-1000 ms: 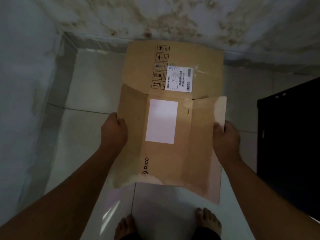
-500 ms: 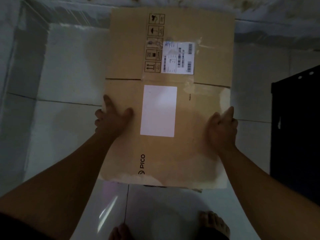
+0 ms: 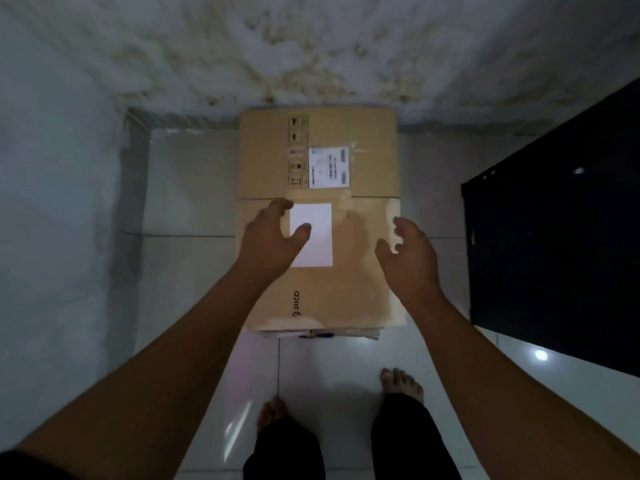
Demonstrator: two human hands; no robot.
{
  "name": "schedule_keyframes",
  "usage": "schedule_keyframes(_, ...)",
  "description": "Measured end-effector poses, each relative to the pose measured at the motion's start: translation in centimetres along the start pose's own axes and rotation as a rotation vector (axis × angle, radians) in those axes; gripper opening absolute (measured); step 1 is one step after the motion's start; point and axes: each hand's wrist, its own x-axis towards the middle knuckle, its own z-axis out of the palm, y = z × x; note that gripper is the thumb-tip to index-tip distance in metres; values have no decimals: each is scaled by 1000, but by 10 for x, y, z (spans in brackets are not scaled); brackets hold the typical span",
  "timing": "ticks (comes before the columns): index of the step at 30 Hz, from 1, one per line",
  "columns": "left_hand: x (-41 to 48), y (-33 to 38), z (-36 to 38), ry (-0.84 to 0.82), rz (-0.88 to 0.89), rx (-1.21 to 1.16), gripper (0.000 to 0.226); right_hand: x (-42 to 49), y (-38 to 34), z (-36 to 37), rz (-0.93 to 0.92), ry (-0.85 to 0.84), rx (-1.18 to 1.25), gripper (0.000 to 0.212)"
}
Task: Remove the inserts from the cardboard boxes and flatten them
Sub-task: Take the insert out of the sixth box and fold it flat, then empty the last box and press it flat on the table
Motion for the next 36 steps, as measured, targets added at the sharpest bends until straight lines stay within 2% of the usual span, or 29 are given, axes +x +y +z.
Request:
schedule_keyframes(4, -67, 90, -51, 3, 167, 26, 35, -63, -77, -81, -74, 38, 33, 36)
schedule_keyframes(8, -146, 182, -102, -50, 310, 91, 31, -137, -136, -177, -138, 56, -35, 33)
schedule_keyframes(13, -242, 287, -137, -70, 478, 136, 23, -225, -164, -306, -170, 106, -147, 36)
schedule_keyframes(20, -347, 421, -108, -102, 628, 255, 31, -304, -134, -468, -233, 276, -144, 30)
schedule_keyframes(26, -404, 511, -49, -66, 642, 239, 35, -320, -75, -576, -310, 291, -134, 29)
schedule_keyframes(33, -400, 566, 0, -65, 591, 220, 38, -288, -43, -652, -372, 246, -129, 29)
schedule_keyframes(36, -382, 581, 17, -53, 532, 286, 55, -257, -37, -673, -391, 249, -152, 30)
